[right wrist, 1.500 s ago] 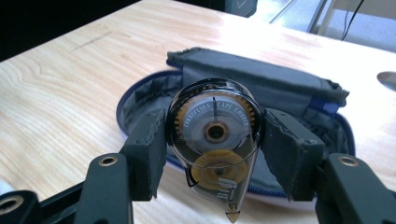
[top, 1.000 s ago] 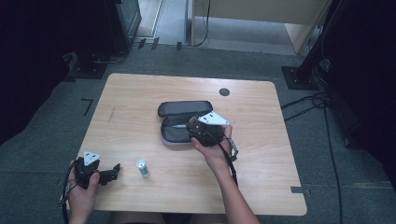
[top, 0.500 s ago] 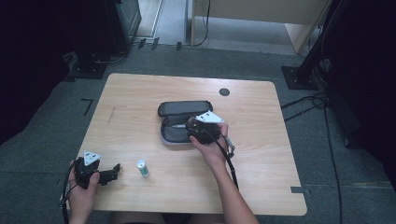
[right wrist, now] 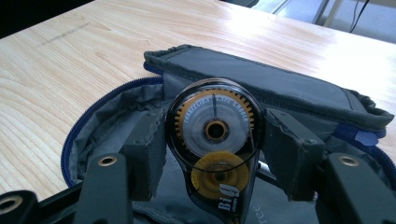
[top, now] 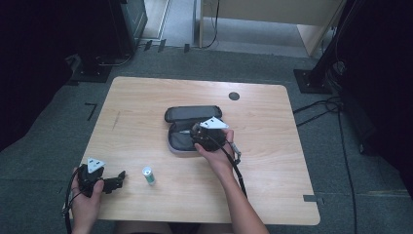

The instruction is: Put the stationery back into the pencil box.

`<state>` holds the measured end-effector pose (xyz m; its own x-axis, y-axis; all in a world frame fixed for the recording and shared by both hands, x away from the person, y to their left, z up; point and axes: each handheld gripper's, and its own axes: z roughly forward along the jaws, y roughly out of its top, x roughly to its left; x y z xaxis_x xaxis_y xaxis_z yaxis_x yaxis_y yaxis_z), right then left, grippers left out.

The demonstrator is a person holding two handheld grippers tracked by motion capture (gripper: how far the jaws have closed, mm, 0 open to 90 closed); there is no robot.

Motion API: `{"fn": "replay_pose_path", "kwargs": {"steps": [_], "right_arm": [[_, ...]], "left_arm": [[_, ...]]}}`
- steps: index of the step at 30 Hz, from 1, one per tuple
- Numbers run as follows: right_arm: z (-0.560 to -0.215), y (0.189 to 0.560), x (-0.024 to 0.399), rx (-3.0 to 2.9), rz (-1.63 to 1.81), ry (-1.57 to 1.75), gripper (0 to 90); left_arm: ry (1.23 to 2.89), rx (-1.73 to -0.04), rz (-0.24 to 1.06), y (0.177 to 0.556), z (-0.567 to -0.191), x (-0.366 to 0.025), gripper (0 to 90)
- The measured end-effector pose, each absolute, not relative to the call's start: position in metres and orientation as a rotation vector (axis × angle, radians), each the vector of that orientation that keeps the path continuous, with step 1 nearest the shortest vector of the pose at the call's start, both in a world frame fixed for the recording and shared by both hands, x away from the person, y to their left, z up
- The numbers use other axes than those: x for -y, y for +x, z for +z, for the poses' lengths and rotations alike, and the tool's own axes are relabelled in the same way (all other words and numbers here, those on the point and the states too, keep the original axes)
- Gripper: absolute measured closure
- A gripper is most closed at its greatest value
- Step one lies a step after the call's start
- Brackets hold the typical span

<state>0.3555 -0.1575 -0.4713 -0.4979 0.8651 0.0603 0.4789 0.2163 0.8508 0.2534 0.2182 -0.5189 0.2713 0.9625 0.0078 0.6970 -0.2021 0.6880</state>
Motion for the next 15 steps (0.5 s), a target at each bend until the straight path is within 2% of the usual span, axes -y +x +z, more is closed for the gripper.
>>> {"fn": "replay_pose_path", "kwargs": {"steps": [15], "right_arm": [[-0.4769,0.3601,0.1550,-2.131,1.192,1.269,41.3]], "left_arm": [[1.974,-1.487,0.599,0.2536,-0.5189,-0.2181,1.3]]}}
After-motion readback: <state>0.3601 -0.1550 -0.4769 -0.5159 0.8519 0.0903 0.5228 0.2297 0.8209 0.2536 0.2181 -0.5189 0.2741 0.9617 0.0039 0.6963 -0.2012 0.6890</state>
